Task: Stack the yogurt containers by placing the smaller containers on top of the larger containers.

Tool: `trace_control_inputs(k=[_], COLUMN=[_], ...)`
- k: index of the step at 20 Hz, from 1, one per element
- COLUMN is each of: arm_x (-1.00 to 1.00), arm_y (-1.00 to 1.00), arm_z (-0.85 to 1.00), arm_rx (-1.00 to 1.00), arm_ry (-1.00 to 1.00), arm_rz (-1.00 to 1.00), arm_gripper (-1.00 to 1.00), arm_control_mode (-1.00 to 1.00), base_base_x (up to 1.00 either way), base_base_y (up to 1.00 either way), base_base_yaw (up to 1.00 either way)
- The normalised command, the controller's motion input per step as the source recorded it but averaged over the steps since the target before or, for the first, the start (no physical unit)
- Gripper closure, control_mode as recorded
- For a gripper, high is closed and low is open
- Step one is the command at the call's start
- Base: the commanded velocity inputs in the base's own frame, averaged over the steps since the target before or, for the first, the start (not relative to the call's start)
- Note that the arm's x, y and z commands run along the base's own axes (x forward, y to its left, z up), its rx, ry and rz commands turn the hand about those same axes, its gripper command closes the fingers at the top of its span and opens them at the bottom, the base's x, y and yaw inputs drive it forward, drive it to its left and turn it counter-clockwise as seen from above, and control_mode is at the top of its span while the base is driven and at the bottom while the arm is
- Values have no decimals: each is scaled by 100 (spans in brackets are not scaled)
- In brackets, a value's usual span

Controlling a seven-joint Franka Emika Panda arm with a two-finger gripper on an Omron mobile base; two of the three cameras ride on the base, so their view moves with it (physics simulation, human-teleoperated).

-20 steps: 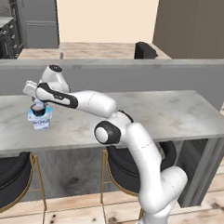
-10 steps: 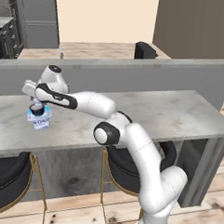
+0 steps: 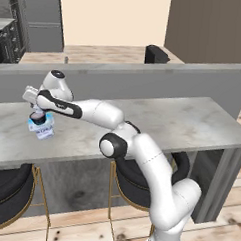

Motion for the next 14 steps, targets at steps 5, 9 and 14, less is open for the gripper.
trace_control_inputs(k=[5, 9, 14], arm_x=[0, 0, 0], arm_y=[-4, -17, -27], arm_z=[-8, -6, 0], arm_rx=[1, 2, 5], arm_ry=[0, 0, 0], arm_rz=[0, 0, 0], arm_gripper=[-100, -100, -100], arm_control_mode=[-100, -100, -100], base_base_x=[0, 0, 0], base_base_y=[0, 0, 0], base_base_yaw=[0, 0, 0])
